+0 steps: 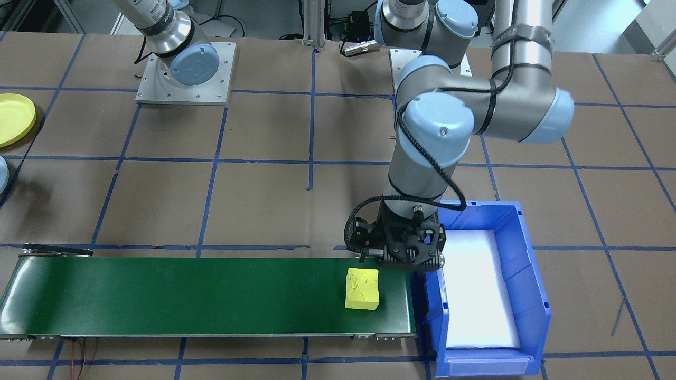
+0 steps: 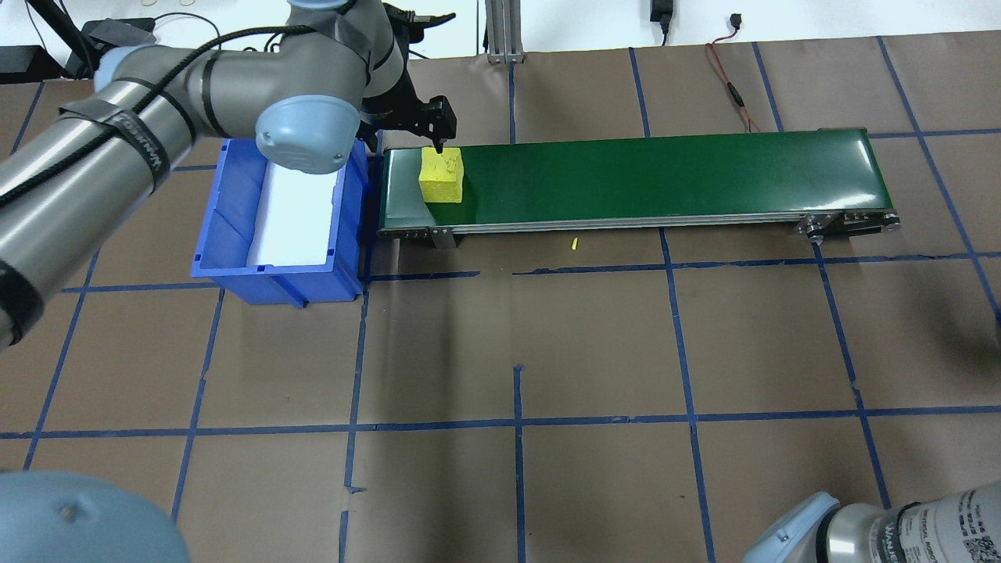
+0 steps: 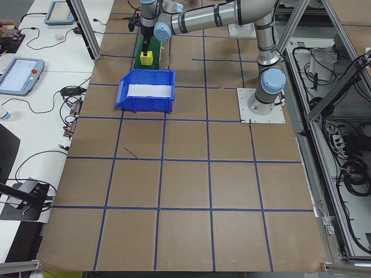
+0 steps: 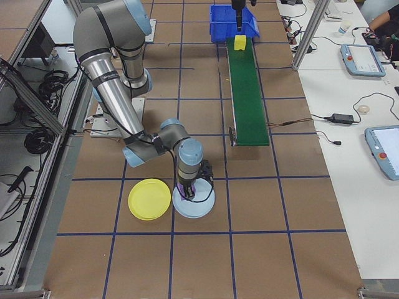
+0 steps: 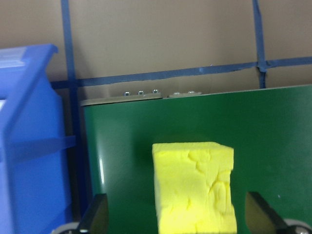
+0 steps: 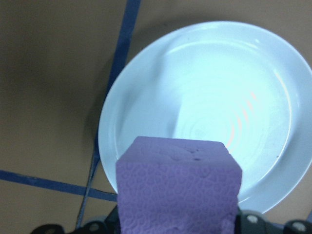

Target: Move block left to right into plate

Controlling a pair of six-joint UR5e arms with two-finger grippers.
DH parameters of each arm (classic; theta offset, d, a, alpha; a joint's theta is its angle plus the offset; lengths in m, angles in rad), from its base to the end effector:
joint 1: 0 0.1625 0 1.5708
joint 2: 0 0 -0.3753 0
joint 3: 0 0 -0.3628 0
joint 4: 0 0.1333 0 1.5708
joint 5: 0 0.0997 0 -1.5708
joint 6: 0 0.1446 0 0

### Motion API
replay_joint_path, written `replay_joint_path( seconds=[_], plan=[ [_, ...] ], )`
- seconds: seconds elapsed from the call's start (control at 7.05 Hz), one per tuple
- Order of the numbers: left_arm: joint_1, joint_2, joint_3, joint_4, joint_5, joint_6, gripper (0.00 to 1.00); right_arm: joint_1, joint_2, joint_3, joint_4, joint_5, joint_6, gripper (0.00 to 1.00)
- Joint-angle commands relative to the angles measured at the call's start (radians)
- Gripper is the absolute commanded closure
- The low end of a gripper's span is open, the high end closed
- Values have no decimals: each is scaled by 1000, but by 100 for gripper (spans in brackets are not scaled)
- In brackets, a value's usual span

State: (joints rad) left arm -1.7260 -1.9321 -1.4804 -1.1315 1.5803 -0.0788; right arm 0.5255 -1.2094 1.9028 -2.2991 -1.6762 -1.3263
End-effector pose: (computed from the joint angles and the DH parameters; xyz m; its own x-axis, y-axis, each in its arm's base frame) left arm -0.2238 -0.5771 0.2906 -0.9971 0.0759 0.0038 0.0741 0.9830 -0.1678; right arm -0.3875 -0.3612 0.1414 -0.9588 -0.2777 0.0593 -0.2717 0.9578 0.0936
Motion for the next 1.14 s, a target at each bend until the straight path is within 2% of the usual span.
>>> replay_joint_path(
  seconds=[0.0, 0.14, 0.28, 0.43, 0.57, 0.71, 0.99],
  plan=[
    [40, 186, -8, -269, 1, 10, 0, 8, -16, -5, 16, 33, 149, 0],
    [96, 264, -12, -384, 1, 16, 0, 87, -53, -5, 44, 36, 232, 0],
    [130, 341, -46, -436, 1, 54, 0, 210, -118, -10, 96, 56, 339, 0],
    [132, 413, -73, -438, 36, 107, 0, 352, -165, -30, 198, 64, 495, 0],
    [132, 444, -87, -456, 55, 106, 0, 484, -170, -63, 225, 97, 638, 0],
    [163, 444, -139, -464, 49, 131, 0, 577, -165, -100, 227, 152, 745, 0],
    [180, 450, -158, -441, 23, 152, 0, 698, -141, -122, 225, 261, 991, 0]
  ],
)
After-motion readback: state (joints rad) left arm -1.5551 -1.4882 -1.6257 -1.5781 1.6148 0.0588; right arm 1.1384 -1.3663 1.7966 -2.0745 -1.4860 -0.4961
